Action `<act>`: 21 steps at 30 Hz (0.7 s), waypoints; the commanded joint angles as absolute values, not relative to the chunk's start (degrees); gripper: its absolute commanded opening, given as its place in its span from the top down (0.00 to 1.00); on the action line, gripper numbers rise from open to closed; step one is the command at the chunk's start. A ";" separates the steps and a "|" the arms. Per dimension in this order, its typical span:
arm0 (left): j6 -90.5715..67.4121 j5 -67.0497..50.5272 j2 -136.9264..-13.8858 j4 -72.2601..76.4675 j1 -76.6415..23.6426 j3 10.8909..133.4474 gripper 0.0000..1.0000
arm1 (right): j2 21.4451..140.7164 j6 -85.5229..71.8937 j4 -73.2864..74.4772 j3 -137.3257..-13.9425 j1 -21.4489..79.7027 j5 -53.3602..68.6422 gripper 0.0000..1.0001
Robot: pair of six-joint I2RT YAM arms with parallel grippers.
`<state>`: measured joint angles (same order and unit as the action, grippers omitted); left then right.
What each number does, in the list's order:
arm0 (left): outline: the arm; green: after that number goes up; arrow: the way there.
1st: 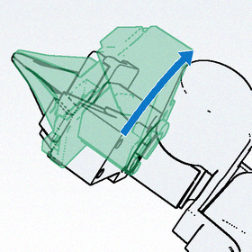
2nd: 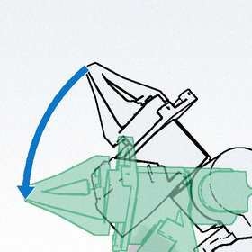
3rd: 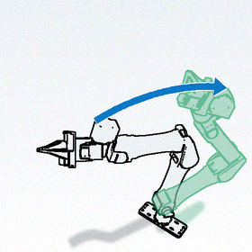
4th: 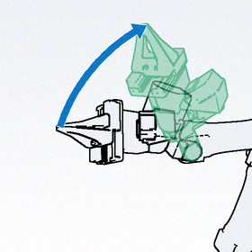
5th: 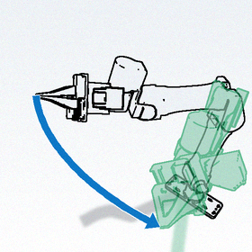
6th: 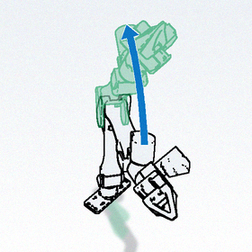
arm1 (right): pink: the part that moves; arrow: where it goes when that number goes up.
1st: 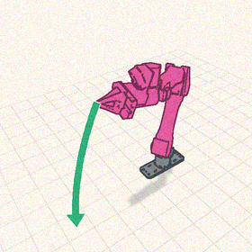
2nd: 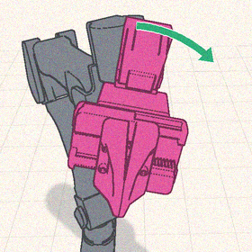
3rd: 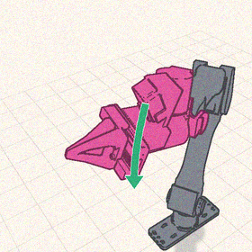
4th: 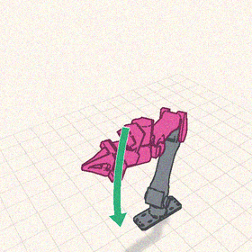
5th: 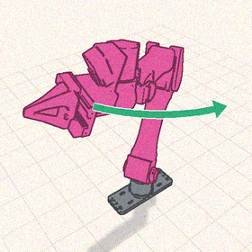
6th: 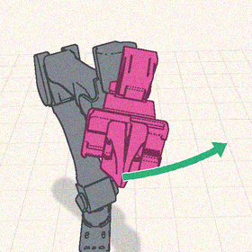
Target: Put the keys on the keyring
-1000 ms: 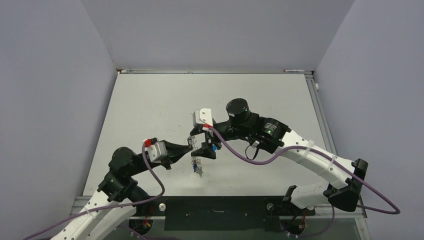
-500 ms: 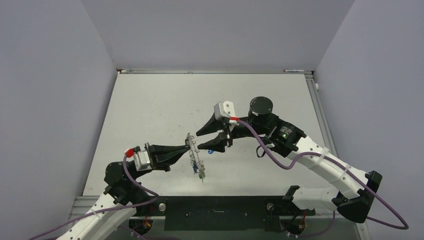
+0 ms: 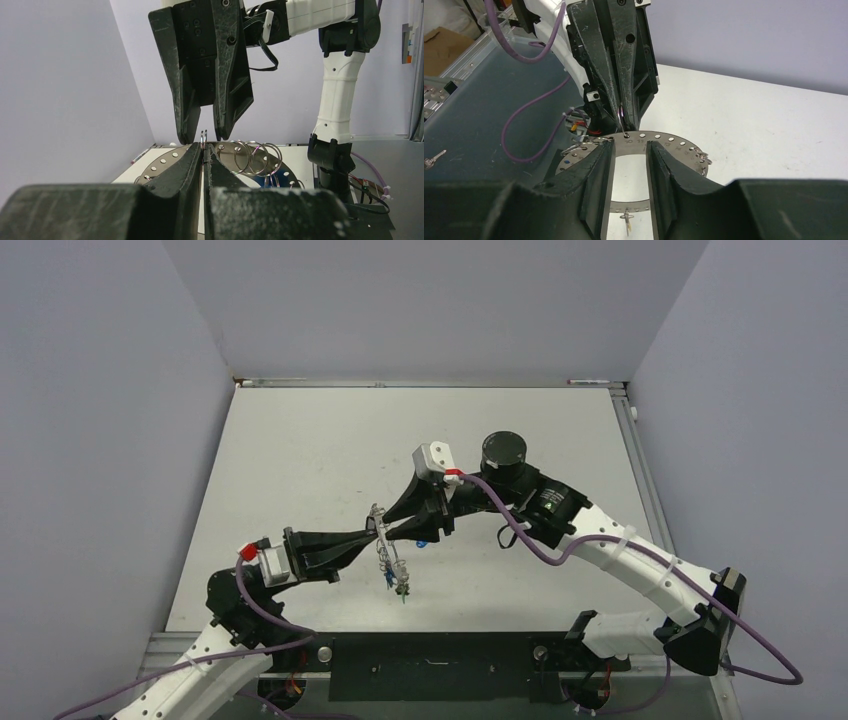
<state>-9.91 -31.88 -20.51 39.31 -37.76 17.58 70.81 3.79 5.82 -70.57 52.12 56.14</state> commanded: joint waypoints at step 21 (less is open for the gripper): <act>-9.85 -33.58 -21.84 41.19 -37.49 19.14 1.00 | 74.58 5.28 4.40 -74.62 53.30 60.13 0.77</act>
